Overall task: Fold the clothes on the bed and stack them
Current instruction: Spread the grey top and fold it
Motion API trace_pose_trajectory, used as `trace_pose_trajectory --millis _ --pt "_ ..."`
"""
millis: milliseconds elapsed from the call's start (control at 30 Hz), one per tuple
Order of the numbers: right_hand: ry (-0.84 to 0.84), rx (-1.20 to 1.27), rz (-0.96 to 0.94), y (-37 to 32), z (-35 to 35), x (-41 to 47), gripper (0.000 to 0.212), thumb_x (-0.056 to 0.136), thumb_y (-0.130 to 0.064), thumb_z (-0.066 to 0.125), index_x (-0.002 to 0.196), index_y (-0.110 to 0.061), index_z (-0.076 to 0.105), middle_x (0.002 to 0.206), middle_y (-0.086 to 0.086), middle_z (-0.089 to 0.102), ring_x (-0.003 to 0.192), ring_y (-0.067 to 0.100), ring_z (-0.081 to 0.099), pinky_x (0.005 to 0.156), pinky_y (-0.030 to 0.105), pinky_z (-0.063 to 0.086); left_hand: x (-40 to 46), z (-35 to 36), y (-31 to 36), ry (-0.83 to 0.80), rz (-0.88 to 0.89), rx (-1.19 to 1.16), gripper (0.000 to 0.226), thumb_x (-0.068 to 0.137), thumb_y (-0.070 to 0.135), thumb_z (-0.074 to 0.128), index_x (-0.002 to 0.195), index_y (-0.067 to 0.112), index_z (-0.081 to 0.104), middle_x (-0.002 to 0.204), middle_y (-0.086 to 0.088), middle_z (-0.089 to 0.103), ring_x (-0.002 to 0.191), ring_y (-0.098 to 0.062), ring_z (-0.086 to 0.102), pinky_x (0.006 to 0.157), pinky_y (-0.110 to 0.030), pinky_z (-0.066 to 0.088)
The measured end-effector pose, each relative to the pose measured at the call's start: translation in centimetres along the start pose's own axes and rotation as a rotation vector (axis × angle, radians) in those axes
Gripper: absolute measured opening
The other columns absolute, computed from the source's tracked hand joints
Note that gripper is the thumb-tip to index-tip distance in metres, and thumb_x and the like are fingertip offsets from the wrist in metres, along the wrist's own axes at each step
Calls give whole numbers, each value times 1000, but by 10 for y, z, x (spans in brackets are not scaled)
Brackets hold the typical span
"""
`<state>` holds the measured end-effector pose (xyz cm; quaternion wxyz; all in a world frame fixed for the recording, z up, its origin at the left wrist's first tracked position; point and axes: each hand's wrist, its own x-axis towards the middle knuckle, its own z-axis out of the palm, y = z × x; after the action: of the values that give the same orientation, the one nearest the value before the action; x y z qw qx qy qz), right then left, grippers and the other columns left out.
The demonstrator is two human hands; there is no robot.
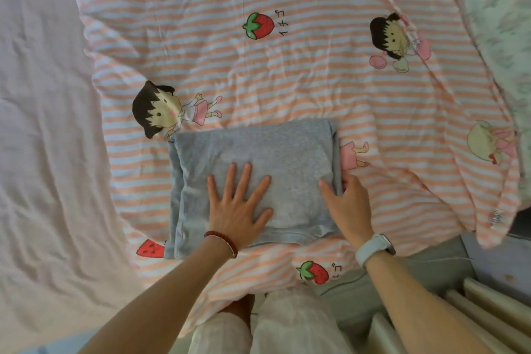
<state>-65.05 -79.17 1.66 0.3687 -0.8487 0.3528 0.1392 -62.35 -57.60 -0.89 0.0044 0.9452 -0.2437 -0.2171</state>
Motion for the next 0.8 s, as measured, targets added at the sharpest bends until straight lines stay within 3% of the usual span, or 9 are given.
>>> trace_pose_trajectory --millis 67,133,233,300,367,500,600,633,800 --pt "-20 9 22 -6 0 -3 33 87 -36 60 106 -10 53 77 -4 58 68 17 57 55 28 41 4 10 -3 -78 -31 51 65 82 69 0 134 43 -29 149 -2 -27 136 -33 -28 103 -63 -18" --pt "-88 -9 -44 -16 -2 -7 33 89 -27 57 117 -12 49 82 0 60 68 21 58 59 33 46 8 11 -5 -116 -8 41 66 86 67 10 134 44 -29 146 0 -33 136 -31 -31 100 -61 -24" --pt "-171 104 -221 -42 -8 -22 31 91 -15 51 122 -17 48 93 11 61 65 20 55 60 37 47 5 -5 -15 -11 7 -309 54 93 41 45 144 32 30 156 -1 12 144 -28 7 112 -53 -4" --pt "-210 170 -345 -66 -1 -35 41 92 -14 50 133 -17 44 91 1 61 64 15 54 59 29 47 -8 -22 -30 215 -168 -781 25 91 17 54 114 17 64 127 -5 56 119 -21 52 105 -36 34" --pt "-307 227 -430 -92 19 -47 48 93 -16 49 139 -25 37 89 -6 60 62 15 55 55 26 49 -26 -34 -55 364 -444 -1111 20 91 11 52 91 24 67 94 4 64 83 -3 59 77 -20 48" --pt "-580 280 -466 -129 88 -73 51 94 -15 48 142 -22 32 72 -6 52 54 -2 47 53 11 44 -61 -30 -106 341 -853 -1460 20 94 10 44 93 11 65 76 -1 63 65 -14 58 56 -17 46" --pt "-750 356 -309 -140 117 -82 52 96 -14 45 145 -15 28 82 5 52 81 22 60 80 36 55 -81 -24 -117 269 -943 -1639 18 94 10 47 84 9 62 73 -5 63 51 -10 57 44 -16 42" --pt "-703 353 -299 -140 119 -81 48 97 -13 43 144 -14 31 87 5 53 88 32 61 85 45 52 -85 -22 -117 259 -931 -1647 20 93 12 48 81 12 63 73 -6 63 52 -11 55 45 -18 42" --pt "-200 -54 -683 -136 103 -50 37 96 -8 40 131 -5 49 113 13 59 106 25 52 86 22 39 -88 -12 -90 154 -678 -1149 18 88 39 55 93 22 60 82 9 61 74 -13 56 60 -24 42"
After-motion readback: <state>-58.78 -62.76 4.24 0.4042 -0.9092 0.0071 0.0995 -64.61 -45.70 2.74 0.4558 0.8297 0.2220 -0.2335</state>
